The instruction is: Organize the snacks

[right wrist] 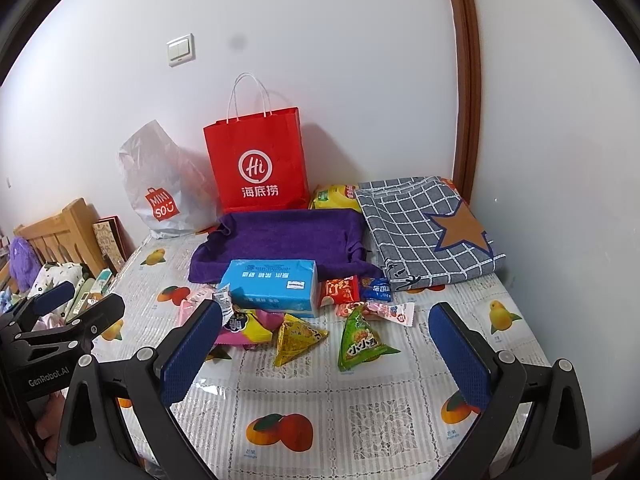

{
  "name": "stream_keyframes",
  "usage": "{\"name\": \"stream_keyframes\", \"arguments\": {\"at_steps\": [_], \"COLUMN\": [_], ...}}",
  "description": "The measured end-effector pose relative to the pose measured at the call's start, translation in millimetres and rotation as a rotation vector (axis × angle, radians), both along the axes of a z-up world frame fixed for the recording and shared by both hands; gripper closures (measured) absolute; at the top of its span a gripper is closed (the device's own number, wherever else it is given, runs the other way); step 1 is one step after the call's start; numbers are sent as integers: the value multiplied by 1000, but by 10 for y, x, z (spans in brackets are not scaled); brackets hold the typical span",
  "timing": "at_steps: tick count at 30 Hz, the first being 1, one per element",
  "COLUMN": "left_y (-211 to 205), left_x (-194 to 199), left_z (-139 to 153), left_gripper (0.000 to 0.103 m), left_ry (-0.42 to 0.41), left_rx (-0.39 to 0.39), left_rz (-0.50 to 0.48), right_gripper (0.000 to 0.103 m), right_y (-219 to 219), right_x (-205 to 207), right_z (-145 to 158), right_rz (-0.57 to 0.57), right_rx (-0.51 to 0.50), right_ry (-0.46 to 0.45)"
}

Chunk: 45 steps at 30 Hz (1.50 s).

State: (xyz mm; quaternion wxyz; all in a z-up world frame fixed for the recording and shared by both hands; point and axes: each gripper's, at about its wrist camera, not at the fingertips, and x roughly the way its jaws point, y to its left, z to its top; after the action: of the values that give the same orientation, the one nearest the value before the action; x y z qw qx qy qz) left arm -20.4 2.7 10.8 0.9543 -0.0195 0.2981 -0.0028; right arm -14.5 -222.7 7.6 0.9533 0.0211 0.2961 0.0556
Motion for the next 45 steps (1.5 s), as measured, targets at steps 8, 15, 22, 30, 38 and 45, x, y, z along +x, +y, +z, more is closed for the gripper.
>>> {"name": "stream_keyframes", "arguments": {"at_steps": [8,15,22,30,38,45], "left_y": [-11,-4,14,34,93,201], "left_x": [-9,-2,-7,21,156,409], "left_z": [0,14,56,67,-56,-276], "left_gripper": [0,0,0,0,0,0], "left_ry": [-3,-3,-11,-2,22,82], "left_rx": [3,1,-5,-13,-2,10], "left_rz": [-4,-6,-9,-9,3,37], "right_gripper": [1,1,1,1,1,1], "right_y": [30,46,77,96,148,206], "right_x": [-13,-15,6,23,143,344], "right_z": [-3,-2,-2,-23,-112,-318], "right_rz": [2,4,16,23,22,24], "right_rx": [-10,-13,-19,-13,-40,-103], "right_ry": [1,3,5,6,15,28]}}
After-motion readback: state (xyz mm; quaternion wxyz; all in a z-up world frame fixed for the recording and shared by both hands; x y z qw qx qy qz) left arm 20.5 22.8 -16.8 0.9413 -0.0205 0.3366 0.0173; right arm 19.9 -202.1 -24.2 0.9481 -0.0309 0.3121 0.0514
